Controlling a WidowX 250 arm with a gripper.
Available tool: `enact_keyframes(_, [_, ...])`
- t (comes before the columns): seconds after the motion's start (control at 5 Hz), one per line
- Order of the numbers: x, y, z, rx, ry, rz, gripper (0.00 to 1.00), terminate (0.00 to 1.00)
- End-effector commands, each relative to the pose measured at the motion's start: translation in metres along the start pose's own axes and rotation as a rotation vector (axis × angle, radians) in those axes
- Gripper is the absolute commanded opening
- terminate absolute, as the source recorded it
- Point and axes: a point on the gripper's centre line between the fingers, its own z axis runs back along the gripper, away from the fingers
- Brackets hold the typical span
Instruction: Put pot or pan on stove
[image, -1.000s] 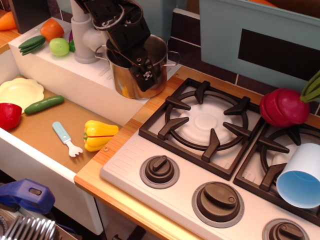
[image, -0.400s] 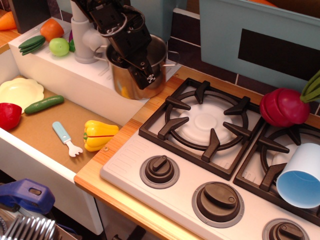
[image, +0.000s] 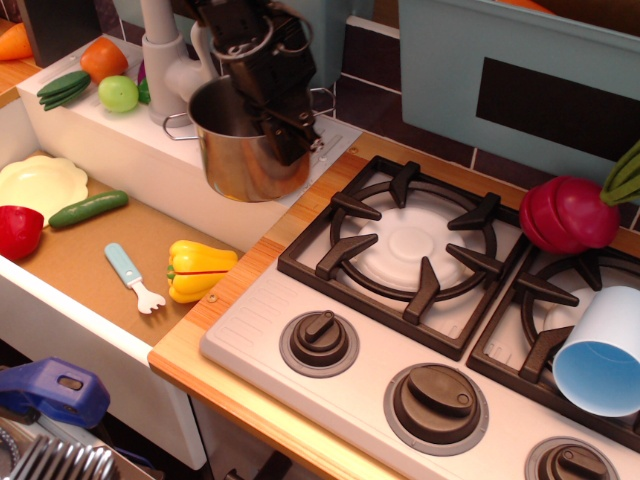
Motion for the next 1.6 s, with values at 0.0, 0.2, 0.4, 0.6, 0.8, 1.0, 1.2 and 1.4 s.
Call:
enact_keyframes(0.0, [0.029, -0.019, 0.03, 0.153, 0.008, 0.056, 0.0, 0.0])
enact_keyframes(0.2, [0.044, -0.035, 0.057, 0.261, 0.047, 0.091, 0.0, 0.0])
enact_keyframes(0.4, [0.056, -0.059, 0.07, 0.324, 0.031, 0.132, 0.0, 0.0])
enact_keyframes(0.6, [0.062, -0.077, 0.074, 0.295, 0.033, 0.213, 0.0, 0.0])
enact_keyframes(0.8, [0.061, -0.1, 0.07, 0.279, -0.014, 0.279, 0.0, 0.0])
enact_keyframes(1.0, [0.063, -0.116, 0.063, 0.237, -0.05, 0.351, 0.0, 0.0])
enact_keyframes(1.2, [0.063, -0.126, 0.05, 0.198, -0.098, 0.402, 0.0, 0.0])
enact_keyframes(1.4, [0.065, -0.133, 0.04, 0.186, -0.124, 0.423, 0.0, 0.0])
